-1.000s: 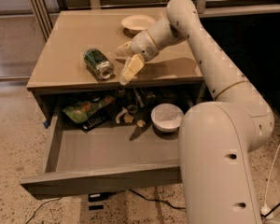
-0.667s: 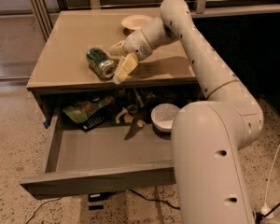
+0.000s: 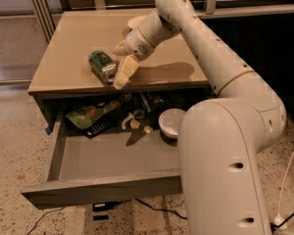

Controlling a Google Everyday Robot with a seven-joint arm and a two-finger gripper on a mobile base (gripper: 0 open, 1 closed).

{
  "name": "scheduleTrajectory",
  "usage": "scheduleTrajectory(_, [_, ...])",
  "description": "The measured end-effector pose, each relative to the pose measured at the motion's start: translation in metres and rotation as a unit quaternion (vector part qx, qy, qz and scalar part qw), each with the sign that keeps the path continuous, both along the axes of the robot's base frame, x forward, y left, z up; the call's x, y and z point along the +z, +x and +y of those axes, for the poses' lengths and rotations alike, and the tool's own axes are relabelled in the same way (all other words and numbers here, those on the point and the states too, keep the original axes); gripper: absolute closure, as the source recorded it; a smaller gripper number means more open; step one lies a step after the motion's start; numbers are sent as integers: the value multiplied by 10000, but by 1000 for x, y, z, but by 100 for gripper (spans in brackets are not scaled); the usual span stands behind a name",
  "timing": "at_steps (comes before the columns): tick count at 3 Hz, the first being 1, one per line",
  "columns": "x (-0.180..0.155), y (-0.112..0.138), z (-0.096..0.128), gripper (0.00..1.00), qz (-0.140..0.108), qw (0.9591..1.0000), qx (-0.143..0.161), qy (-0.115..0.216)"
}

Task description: Place green can into top drawer

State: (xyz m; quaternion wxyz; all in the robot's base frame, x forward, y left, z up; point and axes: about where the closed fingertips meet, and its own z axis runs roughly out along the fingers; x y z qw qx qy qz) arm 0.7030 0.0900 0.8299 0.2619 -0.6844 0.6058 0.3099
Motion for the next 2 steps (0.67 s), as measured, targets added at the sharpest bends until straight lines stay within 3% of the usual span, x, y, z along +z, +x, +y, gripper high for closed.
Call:
scheduleTrajectory(1, [-12, 1, -6, 0, -127, 9993, -46, -362])
scheduleTrajectory(2, [-12, 1, -6, 0, -128, 9992, -47, -364])
